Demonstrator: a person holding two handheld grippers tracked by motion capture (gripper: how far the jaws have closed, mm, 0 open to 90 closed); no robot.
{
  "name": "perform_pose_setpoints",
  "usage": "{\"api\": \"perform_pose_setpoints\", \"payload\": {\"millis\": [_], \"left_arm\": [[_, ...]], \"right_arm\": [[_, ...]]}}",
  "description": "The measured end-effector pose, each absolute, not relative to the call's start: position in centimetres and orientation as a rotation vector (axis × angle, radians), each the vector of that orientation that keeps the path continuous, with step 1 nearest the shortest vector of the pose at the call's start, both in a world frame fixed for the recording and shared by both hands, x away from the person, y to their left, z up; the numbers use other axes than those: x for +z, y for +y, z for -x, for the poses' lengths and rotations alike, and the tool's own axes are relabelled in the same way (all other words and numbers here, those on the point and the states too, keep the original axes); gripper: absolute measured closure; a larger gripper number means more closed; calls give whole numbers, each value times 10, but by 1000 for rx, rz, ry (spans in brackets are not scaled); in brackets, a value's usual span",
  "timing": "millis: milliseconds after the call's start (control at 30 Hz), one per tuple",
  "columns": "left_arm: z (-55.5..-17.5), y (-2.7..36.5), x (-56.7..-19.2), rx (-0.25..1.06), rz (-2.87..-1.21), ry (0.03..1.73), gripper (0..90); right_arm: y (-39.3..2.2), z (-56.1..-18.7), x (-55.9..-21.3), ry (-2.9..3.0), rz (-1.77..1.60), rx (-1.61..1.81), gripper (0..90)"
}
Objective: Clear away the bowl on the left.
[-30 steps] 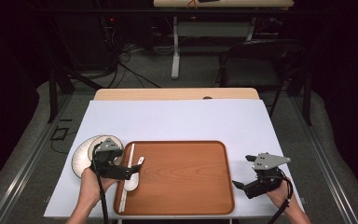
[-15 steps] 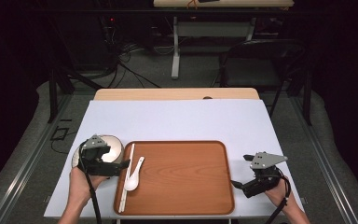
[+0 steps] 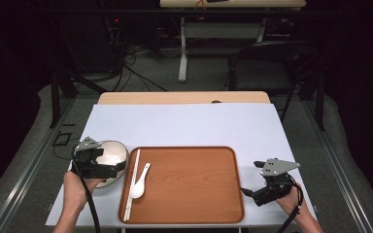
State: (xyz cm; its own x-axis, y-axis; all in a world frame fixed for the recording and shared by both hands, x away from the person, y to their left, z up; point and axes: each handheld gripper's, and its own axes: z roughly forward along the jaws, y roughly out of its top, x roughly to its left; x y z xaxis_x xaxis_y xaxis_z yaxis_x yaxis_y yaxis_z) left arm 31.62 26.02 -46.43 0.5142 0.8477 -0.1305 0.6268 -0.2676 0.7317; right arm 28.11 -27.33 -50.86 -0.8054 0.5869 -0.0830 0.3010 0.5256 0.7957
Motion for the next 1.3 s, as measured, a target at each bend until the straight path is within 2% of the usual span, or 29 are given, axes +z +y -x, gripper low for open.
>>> {"api": "perform_pose_setpoints", "payload": {"millis": [1300], "left_arm": [[-346, 313, -495, 381, -1878, 1456, 3]], "right_arm": [[-274, -280, -509, 2430, -742, 1163, 7]]}}
